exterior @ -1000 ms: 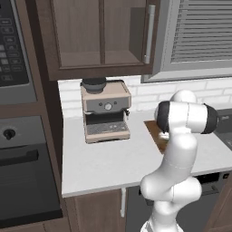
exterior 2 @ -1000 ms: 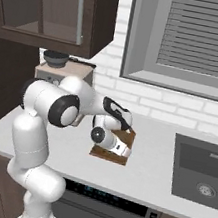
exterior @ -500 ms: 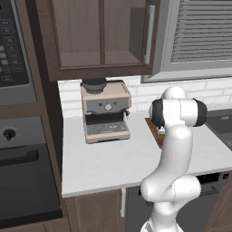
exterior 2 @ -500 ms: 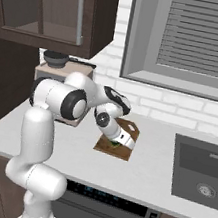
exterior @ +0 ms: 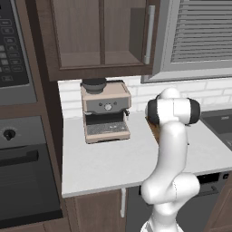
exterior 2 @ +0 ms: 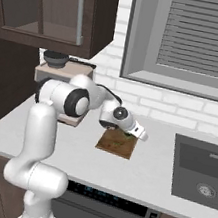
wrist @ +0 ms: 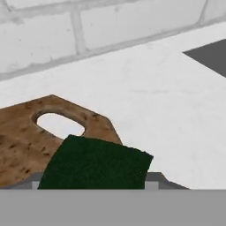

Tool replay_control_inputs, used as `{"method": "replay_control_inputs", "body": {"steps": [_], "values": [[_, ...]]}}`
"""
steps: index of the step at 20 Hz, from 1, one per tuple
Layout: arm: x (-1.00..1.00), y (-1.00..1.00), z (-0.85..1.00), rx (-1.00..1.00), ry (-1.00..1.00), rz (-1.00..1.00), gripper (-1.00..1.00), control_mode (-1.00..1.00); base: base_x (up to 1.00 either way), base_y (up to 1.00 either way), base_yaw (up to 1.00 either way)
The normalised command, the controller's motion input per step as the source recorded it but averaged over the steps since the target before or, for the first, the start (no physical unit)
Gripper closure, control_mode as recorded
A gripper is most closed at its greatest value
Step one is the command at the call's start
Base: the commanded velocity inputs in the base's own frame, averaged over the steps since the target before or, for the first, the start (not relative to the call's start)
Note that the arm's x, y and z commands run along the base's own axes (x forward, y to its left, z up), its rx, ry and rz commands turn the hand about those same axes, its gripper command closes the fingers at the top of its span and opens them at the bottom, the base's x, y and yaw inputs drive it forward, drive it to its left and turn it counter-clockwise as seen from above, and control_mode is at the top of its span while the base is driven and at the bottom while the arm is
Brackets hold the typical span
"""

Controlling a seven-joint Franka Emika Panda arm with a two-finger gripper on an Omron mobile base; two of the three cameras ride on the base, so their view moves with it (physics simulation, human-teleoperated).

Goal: Pick up the sponge from the counter and clean the cutting board by briefly scrubbing or pressing down on the cutting board. Once finished, release the sponge.

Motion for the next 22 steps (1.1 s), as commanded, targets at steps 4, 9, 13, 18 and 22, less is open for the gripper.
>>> {"method": "replay_control_inputs", "body": {"steps": [4,9,13,18,22], "values": [[0.51,-0.31,-0.36,0.05,-0.11,0.00,1.00,-1.00,0.00,0.00,0.00],[0.30,-0.14,-0.65,0.01,-0.10,0.00,1.00,-1.00,0.00,0.00,0.00],[-0.11,-0.31,-0.76,0.03,-0.01,0.00,1.00,-1.00,0.00,0.00,0.00],[-0.33,-0.28,-0.82,0.04,0.00,0.00,1.00,-1.00,0.00,0.00,0.00],[-0.39,-0.22,-0.83,0.04,0.00,0.00,1.00,-1.00,0.00,0.00,0.00]]}}
